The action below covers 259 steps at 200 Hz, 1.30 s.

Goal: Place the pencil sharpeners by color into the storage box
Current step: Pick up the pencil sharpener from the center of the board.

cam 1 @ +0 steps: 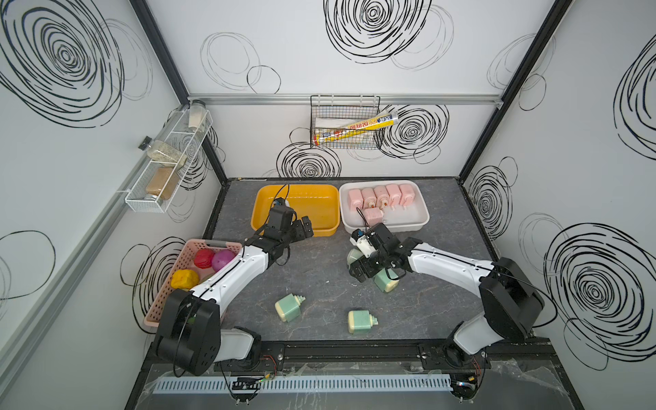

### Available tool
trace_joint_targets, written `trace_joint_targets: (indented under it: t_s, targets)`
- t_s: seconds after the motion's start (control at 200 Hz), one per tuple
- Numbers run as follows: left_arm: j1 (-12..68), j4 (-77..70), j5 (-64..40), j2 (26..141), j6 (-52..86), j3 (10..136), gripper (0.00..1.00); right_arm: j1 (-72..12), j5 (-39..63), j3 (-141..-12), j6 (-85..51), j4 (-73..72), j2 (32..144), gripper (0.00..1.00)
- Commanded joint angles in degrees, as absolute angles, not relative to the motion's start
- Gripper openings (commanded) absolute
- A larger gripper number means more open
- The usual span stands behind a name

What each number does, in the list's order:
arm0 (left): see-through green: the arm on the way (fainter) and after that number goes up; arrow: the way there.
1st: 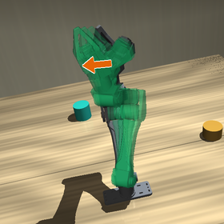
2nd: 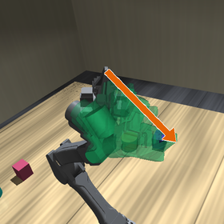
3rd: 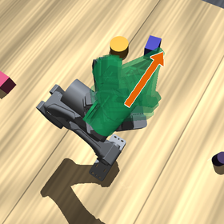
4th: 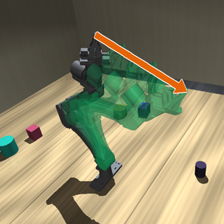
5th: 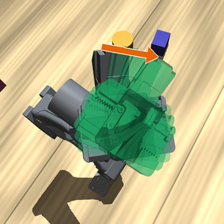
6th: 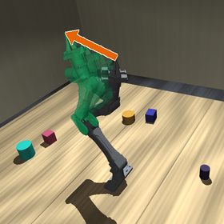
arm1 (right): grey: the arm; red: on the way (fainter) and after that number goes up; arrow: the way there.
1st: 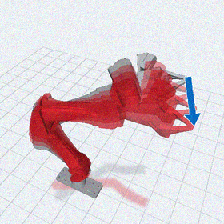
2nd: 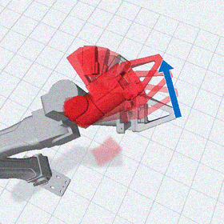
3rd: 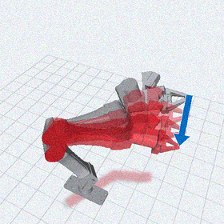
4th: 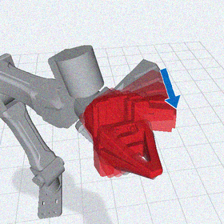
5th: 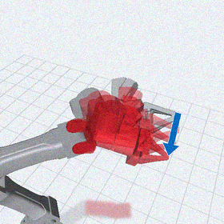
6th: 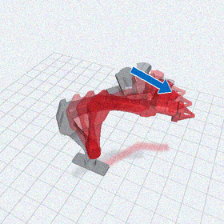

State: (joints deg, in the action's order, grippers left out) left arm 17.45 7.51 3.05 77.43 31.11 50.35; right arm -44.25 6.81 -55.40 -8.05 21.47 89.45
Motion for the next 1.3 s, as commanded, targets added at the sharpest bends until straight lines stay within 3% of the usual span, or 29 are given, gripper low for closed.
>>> trace_joint_targets:
  t_s: [0.0, 0.17, 0.36, 0.676, 1.186, 1.291]
  targets:
    - [17.05, 5.01, 3.12, 76.71, 31.44, 49.92, 0.99, -45.30, -2.06, -56.36, -9.38, 22.24, 89.21, 0.99]
    - [16.96, 5.01, 3.62, 76.82, 31.01, 50.34, 0.99, -45.33, -4.41, -58.84, -2.49, 22.23, 91.76, 0.98]
    - [16.78, 4.74, 3.96, 76.39, 30.77, 50.27, 0.99, -44.88, 1.11, -61.80, 5.93, 24.38, 95.28, 0.96]
    - [16.26, 4.57, 4.50, 76.20, 30.51, 50.10, 0.99, -43.16, 6.59, -63.89, 7.82, 26.62, 97.99, 0.86]
    - [14.85, 4.08, 4.60, 76.35, 30.68, 50.66, 0.99, -42.36, 6.77, -64.06, 6.53, 26.14, 96.21, 0.53]
    - [13.86, 3.40, 4.80, 76.64, 30.62, 51.47, 0.99, -42.36, 7.43, -65.36, 6.33, 26.66, 95.12, 0.38]
